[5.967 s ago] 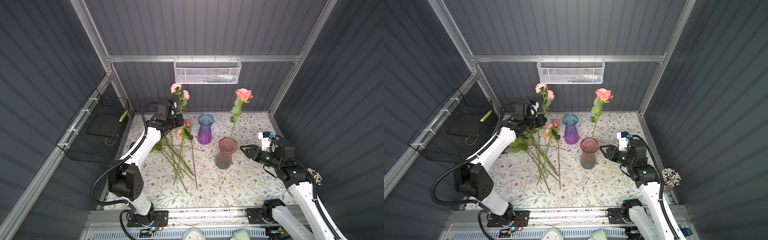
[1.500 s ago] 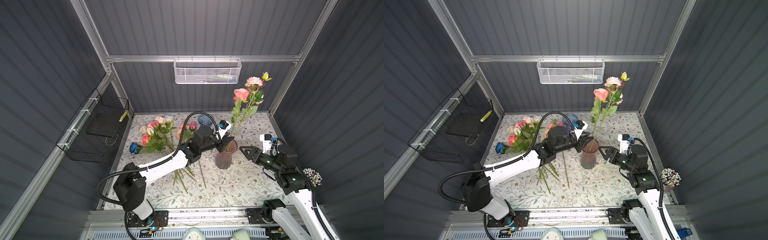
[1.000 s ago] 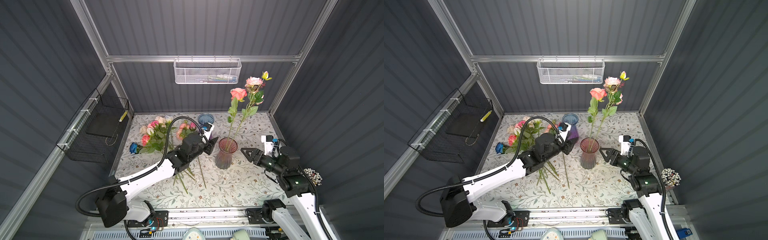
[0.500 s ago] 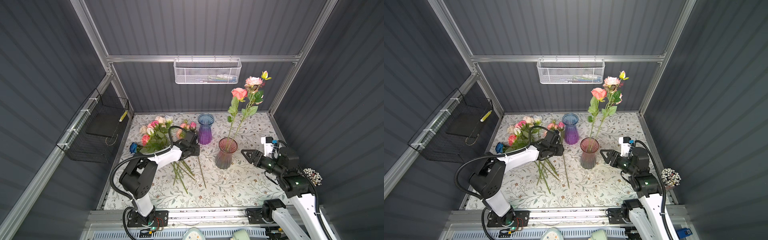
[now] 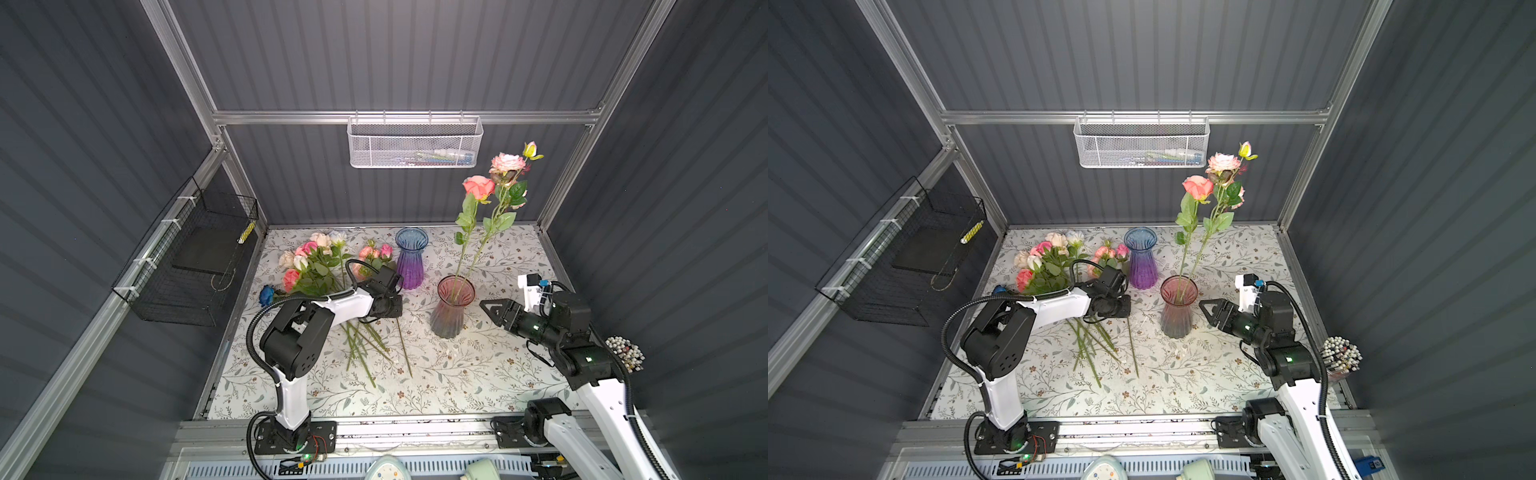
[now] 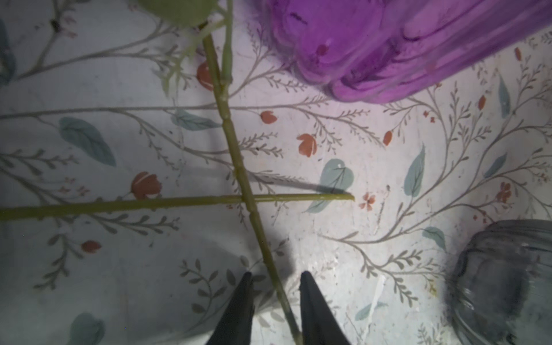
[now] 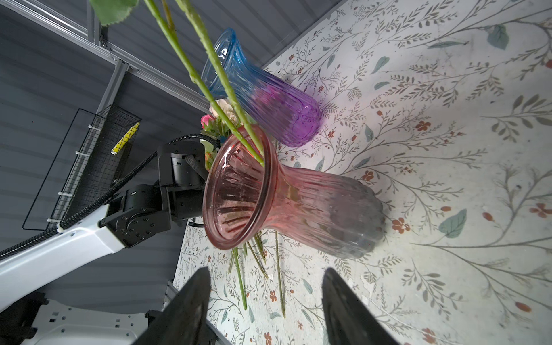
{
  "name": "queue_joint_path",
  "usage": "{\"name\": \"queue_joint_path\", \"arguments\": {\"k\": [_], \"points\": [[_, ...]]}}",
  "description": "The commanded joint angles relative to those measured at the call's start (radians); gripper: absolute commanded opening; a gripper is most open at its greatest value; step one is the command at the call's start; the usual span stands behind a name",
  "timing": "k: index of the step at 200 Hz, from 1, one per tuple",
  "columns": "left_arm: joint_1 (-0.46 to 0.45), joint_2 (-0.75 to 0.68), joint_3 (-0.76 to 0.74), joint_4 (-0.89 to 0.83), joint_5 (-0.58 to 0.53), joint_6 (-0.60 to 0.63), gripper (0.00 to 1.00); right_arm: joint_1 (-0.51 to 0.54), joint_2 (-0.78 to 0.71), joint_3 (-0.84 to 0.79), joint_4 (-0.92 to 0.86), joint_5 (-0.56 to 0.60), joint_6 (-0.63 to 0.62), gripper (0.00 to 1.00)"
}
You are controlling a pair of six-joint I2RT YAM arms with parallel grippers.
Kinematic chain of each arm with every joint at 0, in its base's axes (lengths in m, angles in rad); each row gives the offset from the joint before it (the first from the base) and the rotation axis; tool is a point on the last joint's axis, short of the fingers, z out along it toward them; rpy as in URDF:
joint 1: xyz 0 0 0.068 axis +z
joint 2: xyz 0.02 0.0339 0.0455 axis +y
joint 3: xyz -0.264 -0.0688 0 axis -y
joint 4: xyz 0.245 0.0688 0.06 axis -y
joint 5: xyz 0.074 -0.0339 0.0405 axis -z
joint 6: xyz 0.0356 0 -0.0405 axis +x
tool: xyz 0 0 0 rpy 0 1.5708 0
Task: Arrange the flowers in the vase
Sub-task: 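Move the left gripper back to the bunch and grasp a single-rose stem, then lift the single pink rose stem high with the left gripper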
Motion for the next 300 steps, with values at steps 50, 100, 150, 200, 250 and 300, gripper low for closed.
{"name": "queue_joint_path", "arguments": {"k": [50,100,150,200,250,300], "points": [[-0.002,-0.024,0.024,0.001,-0.037,-0.035,0.09,0.002,-0.001,0.008,0.009,-0.006,-0.005,0.62],[0.01,-0.17,0.031,-0.028,-0.091,-0.026,0.03,0.002,-0.001,0.038,0.0,-0.001,-0.026,0.62],[0.045,-0.273,0.02,-0.086,-0.153,-0.015,0.0,0.002,-0.007,0.034,0.003,-0.005,-0.014,0.62],[0.067,-0.406,-0.021,-0.108,-0.255,-0.001,0.0,0.002,-0.013,0.035,0.015,-0.022,-0.01,0.62],[0.068,-0.765,-0.282,0.211,-0.244,0.145,0.0,0.003,-0.062,0.094,-0.083,-0.115,-0.097,0.67],[0.068,-0.994,-0.48,0.66,-0.133,0.285,0.0,0.039,-0.091,0.037,0.035,-0.206,-0.017,0.67]]}}
